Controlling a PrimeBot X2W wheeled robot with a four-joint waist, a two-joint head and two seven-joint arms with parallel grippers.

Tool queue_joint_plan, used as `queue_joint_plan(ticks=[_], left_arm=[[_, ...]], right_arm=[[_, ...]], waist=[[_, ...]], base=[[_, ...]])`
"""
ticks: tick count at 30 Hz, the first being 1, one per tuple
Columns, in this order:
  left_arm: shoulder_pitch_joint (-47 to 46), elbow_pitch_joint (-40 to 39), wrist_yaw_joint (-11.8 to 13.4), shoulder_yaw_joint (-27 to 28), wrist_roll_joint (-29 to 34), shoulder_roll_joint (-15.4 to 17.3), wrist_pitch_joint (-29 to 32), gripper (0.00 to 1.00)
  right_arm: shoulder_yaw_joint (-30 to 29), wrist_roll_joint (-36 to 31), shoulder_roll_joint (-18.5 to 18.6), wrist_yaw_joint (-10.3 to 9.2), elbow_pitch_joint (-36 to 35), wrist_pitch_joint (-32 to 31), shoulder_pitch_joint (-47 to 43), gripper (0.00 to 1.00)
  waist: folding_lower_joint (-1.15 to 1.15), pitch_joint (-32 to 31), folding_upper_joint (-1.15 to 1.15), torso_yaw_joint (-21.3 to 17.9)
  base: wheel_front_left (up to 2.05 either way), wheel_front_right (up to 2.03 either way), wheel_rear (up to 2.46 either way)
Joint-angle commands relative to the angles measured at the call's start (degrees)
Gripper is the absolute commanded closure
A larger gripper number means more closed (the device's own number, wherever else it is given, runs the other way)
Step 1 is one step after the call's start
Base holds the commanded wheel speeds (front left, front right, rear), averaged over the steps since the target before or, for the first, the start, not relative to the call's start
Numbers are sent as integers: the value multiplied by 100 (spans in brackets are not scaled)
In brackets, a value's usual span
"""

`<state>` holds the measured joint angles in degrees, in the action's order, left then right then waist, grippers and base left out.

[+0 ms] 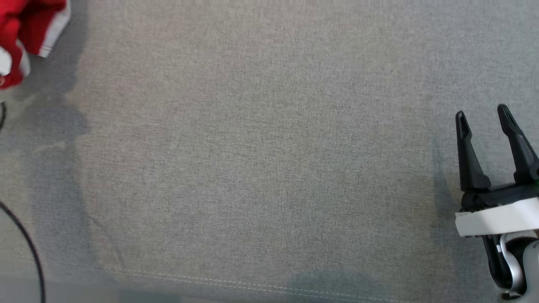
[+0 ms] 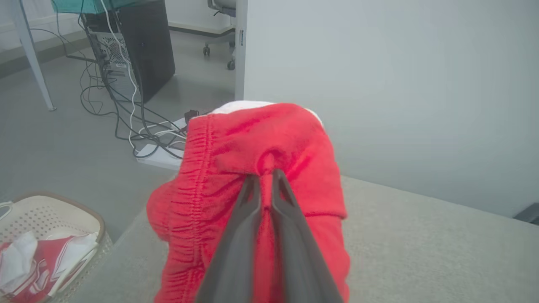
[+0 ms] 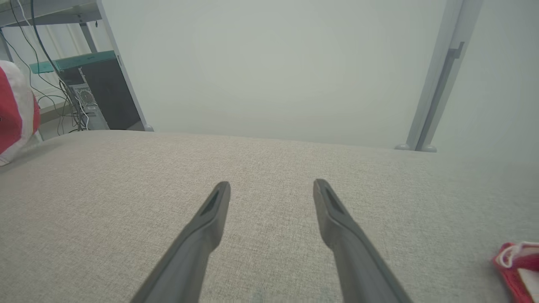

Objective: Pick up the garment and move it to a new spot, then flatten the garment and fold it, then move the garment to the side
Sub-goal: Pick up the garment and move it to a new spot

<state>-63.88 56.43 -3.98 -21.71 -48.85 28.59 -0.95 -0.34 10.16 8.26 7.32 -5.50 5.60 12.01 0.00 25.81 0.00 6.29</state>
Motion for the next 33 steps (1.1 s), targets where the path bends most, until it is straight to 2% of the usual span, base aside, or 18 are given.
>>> queue_joint_plan(ticks=[1,2,6,7,8,10,11,12,13,17,20,26,31,33], left_arm=[[-43,-339,-2,123,47,227,-222,100],[133,-698,71,95,99,127,-483,100],[769,-1709,385,-106,302,-38,-746,100],[1181,-2365,648,-267,423,-124,-708,100],[1181,-2365,648,-267,423,-124,-708,100],[1609,-3099,946,-403,497,-230,-646,100],[1609,-3099,946,-403,497,-230,-646,100],[2033,-3788,1245,-613,611,-301,-476,100],[2222,-4097,1379,-717,666,-323,-387,100],[2828,-4948,1724,-1232,872,-417,36,100],[3137,-5259,1822,-1513,885,-524,241,100],[3400,-5382,1738,-2081,907,-702,664,100],[3427,-5188,1783,-2239,944,-683,890,100],[3476,-5125,1703,-2290,833,-712,996,100]], right_arm=[[49,34,-21,17,-81,75,-165,0],[24,45,-92,17,-41,125,-204,0],[28,81,-226,17,65,221,-281,0],[28,100,-280,17,126,276,-317,0],[28,100,-280,17,126,276,-317,0],[18,117,-330,17,185,329,-346,0],[18,117,-330,17,185,329,-346,0],[13,144,-376,17,240,375,-379,0],[17,154,-396,17,265,403,-387,0],[51,209,-458,17,404,510,-419,0],[94,265,-493,17,515,601,-428,0],[205,422,-529,17,777,752,-469,0],[338,638,-535,17,989,848,-456,0],[361,692,-536,17,1060,877,-450,0]], waist=[[0,-154,0,30],[0,-252,0,-4],[0,-419,0,-156],[0,-480,0,-259],[0,-480,0,-259],[0,-522,0,-367],[0,-522,0,-367],[0,-545,0,-485],[0,-550,0,-556],[0,-587,0,-908],[0,-615,0,-1238],[0,-629,0,-1906],[0,-600,0,-2307],[0,-608,0,-2374]], base=[[0,0,0],[0,0,0],[0,0,0],[0,0,0],[0,0,0],[0,0,0],[0,0,0],[0,0,0],[0,0,0],[0,0,0],[0,0,0],[0,0,0],[0,0,0],[0,0,0]])
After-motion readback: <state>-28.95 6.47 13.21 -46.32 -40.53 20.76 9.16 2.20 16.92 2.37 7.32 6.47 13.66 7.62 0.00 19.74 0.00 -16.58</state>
